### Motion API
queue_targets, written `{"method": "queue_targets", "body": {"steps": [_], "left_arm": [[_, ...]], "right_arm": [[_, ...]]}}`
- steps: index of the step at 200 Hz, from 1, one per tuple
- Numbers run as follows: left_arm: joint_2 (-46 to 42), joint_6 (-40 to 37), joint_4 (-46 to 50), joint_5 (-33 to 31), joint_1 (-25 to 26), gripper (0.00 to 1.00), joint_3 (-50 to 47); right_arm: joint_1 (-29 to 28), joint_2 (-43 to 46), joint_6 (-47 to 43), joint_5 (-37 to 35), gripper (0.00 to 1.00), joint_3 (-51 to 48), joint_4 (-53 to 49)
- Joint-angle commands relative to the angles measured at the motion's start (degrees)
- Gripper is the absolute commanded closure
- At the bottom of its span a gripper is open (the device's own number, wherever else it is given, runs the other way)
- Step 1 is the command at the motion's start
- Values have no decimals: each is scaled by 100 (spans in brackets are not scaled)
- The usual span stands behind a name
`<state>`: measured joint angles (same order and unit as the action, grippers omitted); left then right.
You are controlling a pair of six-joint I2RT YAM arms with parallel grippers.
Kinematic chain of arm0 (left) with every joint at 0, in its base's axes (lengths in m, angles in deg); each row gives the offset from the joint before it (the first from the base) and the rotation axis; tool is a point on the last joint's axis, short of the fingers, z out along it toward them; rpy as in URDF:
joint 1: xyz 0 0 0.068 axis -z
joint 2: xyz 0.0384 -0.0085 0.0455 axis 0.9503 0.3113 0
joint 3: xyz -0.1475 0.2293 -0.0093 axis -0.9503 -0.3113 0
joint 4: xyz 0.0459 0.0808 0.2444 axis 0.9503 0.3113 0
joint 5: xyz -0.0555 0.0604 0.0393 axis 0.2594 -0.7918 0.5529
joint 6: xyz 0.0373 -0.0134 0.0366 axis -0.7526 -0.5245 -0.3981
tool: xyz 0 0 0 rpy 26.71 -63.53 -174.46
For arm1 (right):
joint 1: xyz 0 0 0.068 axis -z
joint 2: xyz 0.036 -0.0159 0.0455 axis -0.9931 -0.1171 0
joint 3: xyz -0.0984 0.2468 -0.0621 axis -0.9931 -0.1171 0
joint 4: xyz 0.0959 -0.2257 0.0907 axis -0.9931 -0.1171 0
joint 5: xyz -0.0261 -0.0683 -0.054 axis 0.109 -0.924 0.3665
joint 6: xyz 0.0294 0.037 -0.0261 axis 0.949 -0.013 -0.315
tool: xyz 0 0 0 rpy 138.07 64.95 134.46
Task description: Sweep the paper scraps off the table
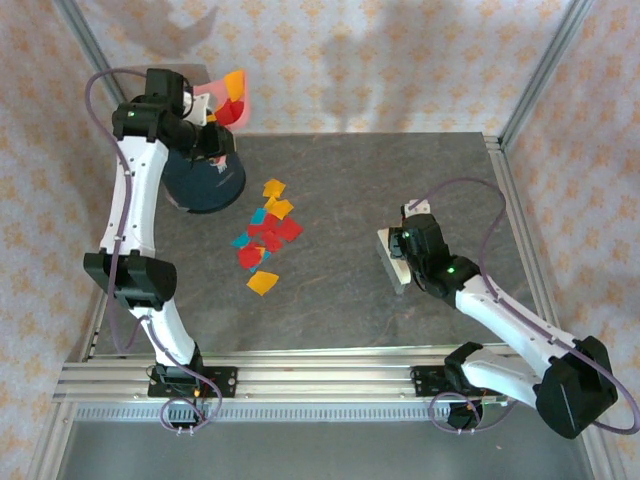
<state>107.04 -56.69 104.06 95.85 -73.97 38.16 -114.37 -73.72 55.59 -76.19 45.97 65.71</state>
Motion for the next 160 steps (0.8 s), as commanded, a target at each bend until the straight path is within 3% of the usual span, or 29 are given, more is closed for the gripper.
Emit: {"method": "queue_targets", "body": {"steps": [1, 84, 160], "left_arm": [[6, 413, -484, 690, -217, 100, 4], [-75, 1499, -1882, 1741, -869, 100, -775], [-266, 3218, -3960, 2572, -1168, 100, -1939]], "right_arm": [[-26, -8, 107, -9, 100, 86, 13], [-21, -131, 111, 70, 100, 112, -4], [-25, -228, 103, 141, 100, 163, -26]]}}
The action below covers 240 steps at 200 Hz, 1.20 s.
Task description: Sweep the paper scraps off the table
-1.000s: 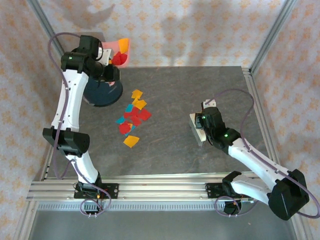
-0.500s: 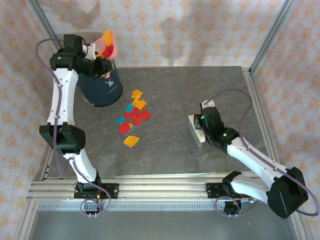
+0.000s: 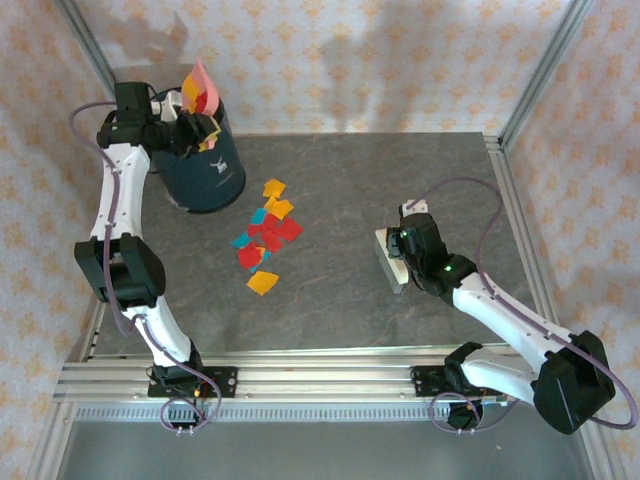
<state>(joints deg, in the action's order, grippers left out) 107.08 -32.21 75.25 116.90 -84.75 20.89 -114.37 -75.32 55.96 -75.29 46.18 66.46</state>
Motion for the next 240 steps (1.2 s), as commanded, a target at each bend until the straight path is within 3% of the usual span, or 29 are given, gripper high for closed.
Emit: {"method": "queue_targets", "body": {"steps": [1, 66, 125, 190, 240], "left_arm": [[-268, 792, -1101, 472, -91, 100, -221], [-358, 2072, -2672, 898, -173, 100, -876], [-403, 4506, -5614, 1178, -236, 100, -1721], [-150, 7380, -8908, 1027, -236, 100, -2406], [-229, 7813, -9311, 865, -239, 100, -2767]], "right_arm": [[-23, -73, 66, 60, 100, 145, -96], [-25, -200, 66, 121, 100, 164, -65], [-22, -210, 39, 132, 100, 132, -72], [-27, -227, 58, 173, 100, 97, -46], [-26, -262, 69, 201, 100, 97, -31]]}}
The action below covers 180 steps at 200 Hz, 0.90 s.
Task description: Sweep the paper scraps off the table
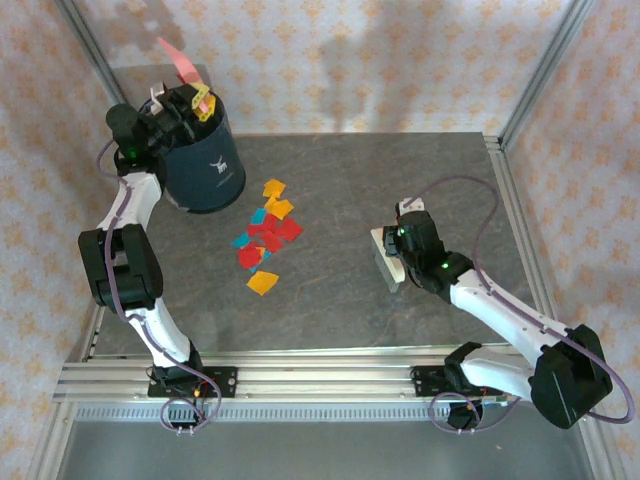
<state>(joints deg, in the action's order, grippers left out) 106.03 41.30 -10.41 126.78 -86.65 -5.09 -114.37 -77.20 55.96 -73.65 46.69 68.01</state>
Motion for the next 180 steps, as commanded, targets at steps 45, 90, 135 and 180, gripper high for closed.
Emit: {"method": "queue_targets", "body": {"steps": [45, 90, 135, 180], "left_arm": [[-181, 552, -851, -127, -49, 100, -277], [-152, 862, -1180, -97, -49, 100, -341], [-438, -197, -248, 281, -42, 100, -251], [-1096, -3254, 3441, 331, -48, 100, 43]], "right_arm": [[-23, -66, 82, 62, 100, 66, -177], [-22, -49, 105, 81, 100, 81, -152], [-21, 31, 311, 331, 100, 149, 121], [-27, -166, 839, 975, 100, 499, 670]]}}
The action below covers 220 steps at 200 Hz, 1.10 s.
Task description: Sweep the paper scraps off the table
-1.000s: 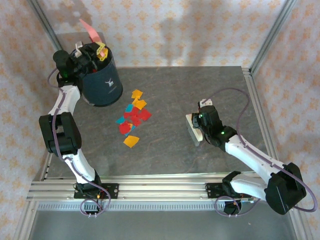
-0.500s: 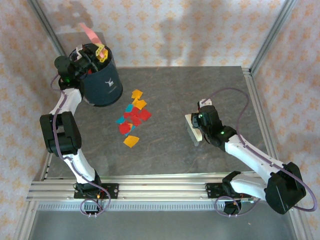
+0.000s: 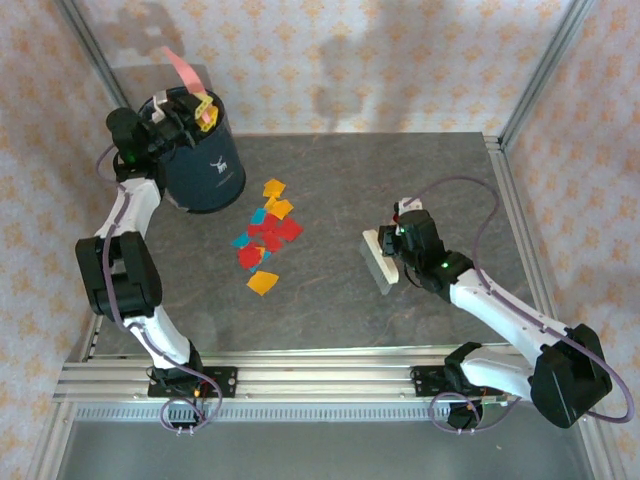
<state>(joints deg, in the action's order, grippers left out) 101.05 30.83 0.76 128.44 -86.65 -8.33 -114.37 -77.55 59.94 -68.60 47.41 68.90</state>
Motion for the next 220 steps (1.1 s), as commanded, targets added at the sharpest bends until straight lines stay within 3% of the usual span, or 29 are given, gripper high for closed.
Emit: {"method": "queue_targets", "body": {"steps": [1, 42, 71, 113, 142, 220], "left_arm": [[-605, -2302, 2439, 157, -45, 100, 386], [-899, -5990, 7035, -939, -40, 100, 1572], [-1220, -7301, 8361, -1827, -28, 100, 1789], [-2020, -8336, 9373, -3085, 43, 100, 1402], [-2596, -8633, 9711, -3599, 72, 100, 928], [-3431, -8837, 10081, -3694, 143, 100, 6]], "right_arm": [[-24, -147, 446, 493, 100, 442, 592], [-22, -1044, 881, 1282, 100, 1151, 1150], [-23, -1873, 1239, 1652, 100, 1835, 1493], [-22, -3137, 1866, 2094, 100, 2852, 1933], [-22, -3918, 2316, 2252, 100, 3492, 2132], [-40, -5762, 3555, 2277, 100, 5000, 2415]]}}
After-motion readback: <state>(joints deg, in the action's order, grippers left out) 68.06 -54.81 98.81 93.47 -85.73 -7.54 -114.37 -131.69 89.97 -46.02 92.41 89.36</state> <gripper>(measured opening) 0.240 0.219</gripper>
